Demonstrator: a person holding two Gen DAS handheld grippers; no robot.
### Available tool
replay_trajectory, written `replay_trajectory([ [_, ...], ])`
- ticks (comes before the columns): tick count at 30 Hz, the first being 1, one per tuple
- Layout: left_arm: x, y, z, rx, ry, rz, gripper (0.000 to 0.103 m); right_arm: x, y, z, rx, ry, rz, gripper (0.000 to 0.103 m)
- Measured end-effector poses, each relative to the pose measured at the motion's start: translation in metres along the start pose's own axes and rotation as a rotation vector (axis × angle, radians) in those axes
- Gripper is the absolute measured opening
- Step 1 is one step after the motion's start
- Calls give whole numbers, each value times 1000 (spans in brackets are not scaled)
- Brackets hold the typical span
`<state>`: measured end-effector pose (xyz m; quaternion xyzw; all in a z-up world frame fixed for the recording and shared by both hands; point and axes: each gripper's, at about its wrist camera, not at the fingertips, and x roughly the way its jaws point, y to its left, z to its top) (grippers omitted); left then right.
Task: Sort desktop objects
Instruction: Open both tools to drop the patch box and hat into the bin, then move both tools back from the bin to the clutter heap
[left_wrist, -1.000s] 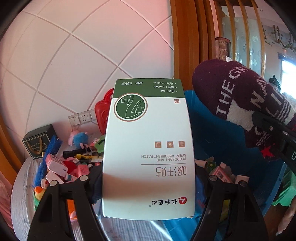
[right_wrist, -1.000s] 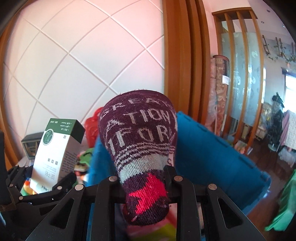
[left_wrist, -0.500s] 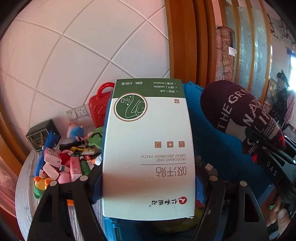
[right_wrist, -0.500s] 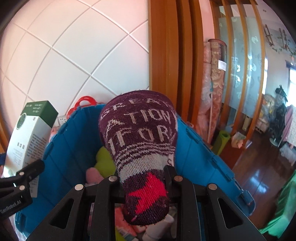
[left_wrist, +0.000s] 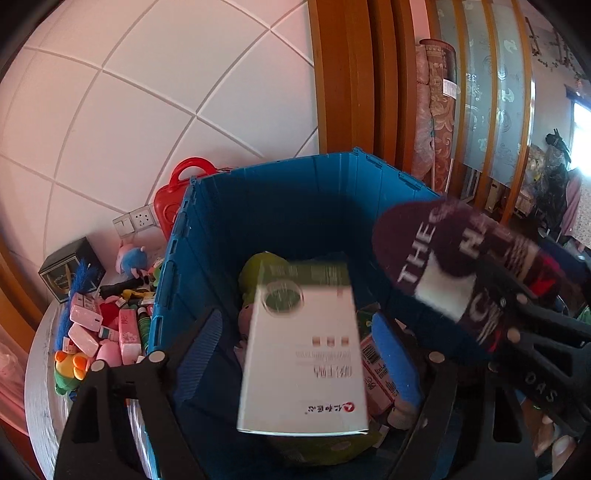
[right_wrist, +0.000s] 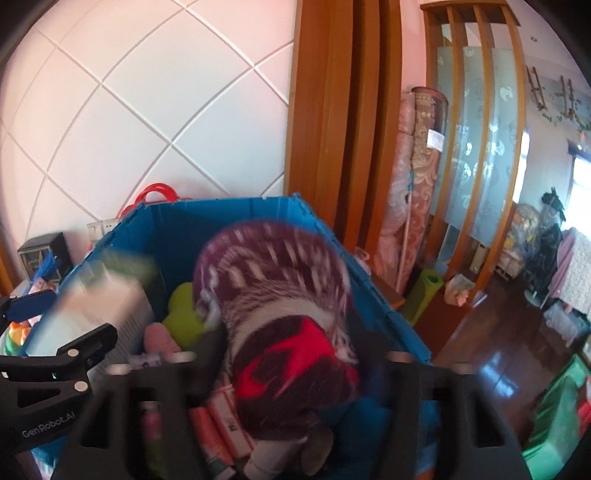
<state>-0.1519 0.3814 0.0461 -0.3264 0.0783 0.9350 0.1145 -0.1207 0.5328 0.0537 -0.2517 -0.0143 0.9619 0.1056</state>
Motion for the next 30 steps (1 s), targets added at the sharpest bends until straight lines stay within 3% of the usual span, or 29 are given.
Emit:
replay_trajectory([
  [2,1,3,1,-5,1,10,93,-5,-2,2,-20,-41,-84,100],
  [13,-13,22,-2,-26,-33,23,96,-16,12,7,-29,-47,-65,103],
  [21,-35,66,-8,-74,-84,63,96,-30,46,17,-42,-69,0,103],
  [30,-57,161,-42,-172,-106,152,96,-49,130,23,-79,-85,145,103],
])
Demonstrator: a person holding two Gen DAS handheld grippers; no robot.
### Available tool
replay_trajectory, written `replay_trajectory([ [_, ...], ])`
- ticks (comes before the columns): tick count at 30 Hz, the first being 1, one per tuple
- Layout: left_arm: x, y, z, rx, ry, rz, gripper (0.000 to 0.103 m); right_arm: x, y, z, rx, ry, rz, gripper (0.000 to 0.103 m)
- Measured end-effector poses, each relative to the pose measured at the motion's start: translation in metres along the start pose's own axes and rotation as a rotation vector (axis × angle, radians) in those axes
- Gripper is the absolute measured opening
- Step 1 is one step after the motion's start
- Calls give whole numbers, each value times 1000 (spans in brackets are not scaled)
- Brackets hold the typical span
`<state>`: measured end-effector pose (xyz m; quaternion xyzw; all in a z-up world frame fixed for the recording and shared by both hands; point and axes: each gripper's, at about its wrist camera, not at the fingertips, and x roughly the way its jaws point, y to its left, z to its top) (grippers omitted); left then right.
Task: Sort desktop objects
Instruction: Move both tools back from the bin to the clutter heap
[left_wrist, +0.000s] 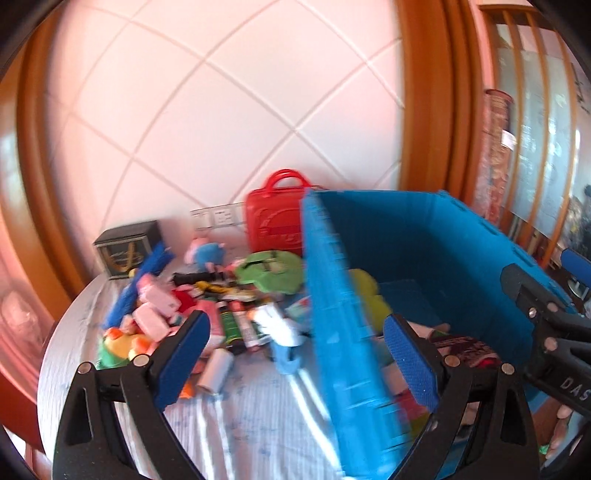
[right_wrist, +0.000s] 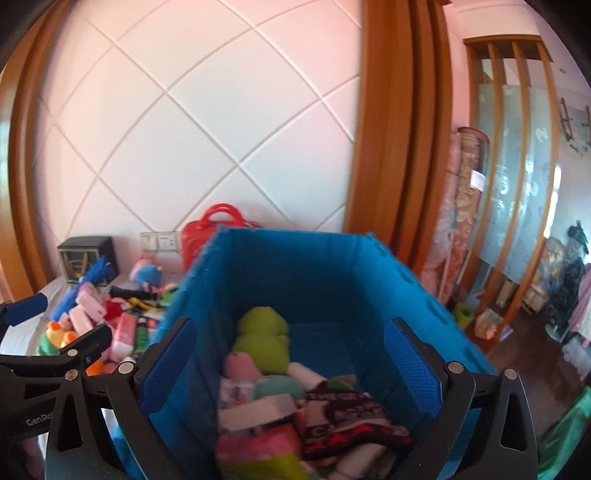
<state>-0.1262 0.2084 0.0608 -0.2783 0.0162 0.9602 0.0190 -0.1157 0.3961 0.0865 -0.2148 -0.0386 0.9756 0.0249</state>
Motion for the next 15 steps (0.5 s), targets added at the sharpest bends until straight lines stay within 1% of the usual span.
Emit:
replay_trajectory([
  [3,3,43,-11,-25,11,28,96,2,42,3,-17,-3,67,103],
  [9,18,143,-38,-63,72,80,96,10,140,2,-58,14,173,103],
  [10,23,164,-43,-65,91,90,96,14,162,0,-60,27,189,103],
  [13,36,207,-57,-70,132,111,96,29,206,-6,-68,83,224,103],
  [15,48,234,-68,-76,171,109,96,40,233,-15,-60,123,233,103],
])
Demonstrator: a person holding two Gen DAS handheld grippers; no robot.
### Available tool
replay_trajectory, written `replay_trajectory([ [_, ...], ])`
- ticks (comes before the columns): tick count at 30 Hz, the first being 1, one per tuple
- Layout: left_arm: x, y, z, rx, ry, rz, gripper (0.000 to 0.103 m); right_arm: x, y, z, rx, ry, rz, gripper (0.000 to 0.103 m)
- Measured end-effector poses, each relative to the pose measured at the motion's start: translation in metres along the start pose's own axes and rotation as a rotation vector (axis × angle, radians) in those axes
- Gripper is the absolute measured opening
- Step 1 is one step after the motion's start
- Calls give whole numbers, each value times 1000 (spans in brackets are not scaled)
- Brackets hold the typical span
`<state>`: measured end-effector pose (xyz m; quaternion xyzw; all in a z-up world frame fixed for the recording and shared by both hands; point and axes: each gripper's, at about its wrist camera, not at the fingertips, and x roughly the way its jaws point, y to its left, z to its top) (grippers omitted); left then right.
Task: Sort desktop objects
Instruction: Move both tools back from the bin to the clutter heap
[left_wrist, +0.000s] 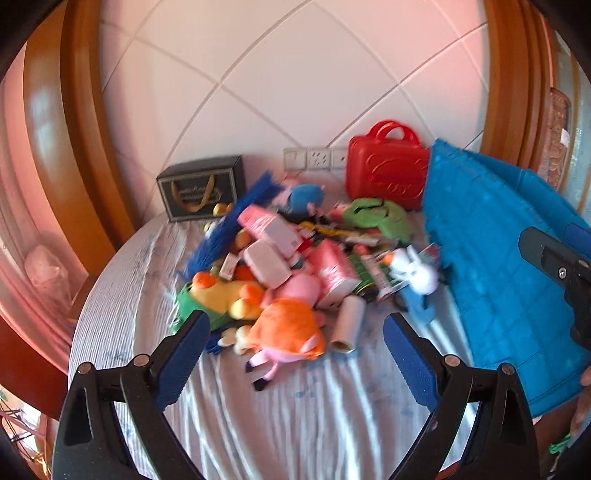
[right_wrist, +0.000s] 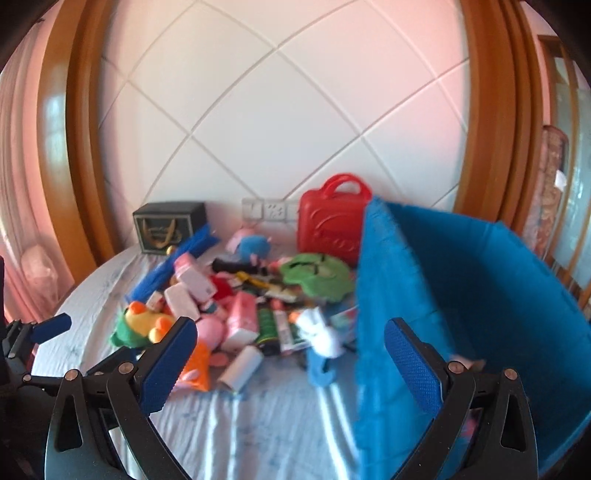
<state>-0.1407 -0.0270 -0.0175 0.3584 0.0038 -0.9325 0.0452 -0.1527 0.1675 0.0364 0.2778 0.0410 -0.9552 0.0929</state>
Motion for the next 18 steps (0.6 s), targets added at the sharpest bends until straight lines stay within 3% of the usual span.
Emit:
replay_trajectory([
  [6,49,39,-22,-2,108,-23,96,55,43,-25,42,139,-4,103],
  [18,167,29,-26,5,299,-69,94,181,47,-61,82,409,4,102],
])
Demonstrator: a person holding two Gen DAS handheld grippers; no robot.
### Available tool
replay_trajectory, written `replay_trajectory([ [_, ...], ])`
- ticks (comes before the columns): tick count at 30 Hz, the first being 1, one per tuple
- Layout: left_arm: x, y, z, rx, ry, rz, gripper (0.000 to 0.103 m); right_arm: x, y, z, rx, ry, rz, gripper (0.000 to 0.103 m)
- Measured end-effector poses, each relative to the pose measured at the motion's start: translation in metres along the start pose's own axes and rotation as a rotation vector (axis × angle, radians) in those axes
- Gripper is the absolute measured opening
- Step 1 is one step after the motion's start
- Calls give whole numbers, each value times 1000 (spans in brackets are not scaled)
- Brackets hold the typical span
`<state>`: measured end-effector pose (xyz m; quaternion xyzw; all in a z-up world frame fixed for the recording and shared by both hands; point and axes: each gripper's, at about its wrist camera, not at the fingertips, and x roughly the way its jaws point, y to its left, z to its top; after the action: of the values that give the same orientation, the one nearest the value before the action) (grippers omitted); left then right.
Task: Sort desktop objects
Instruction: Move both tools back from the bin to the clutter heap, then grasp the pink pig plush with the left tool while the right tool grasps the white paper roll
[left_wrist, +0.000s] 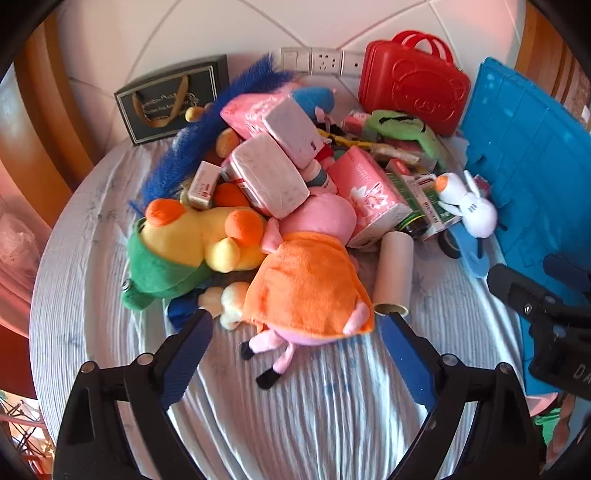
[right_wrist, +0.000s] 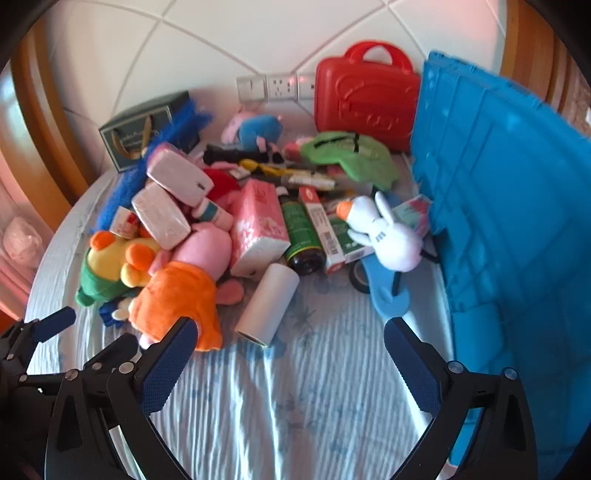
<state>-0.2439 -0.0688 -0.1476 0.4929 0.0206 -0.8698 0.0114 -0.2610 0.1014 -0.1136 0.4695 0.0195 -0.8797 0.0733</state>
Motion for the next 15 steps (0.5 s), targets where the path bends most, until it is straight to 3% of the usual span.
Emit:
replay_trajectory([
  [5,43,-6,22,11,61,9,94,47,-6,11,1,83,-3,96],
  [7,58,-8,29,17,83,15,94,63,-8,17,7,111,8,82],
  [9,73,-9,37,13,109,22,92,78,-7,22,1,139,20,76],
  [15,114,-5,46,-2,190,12,92,119,-10,30,24,209,45,76],
])
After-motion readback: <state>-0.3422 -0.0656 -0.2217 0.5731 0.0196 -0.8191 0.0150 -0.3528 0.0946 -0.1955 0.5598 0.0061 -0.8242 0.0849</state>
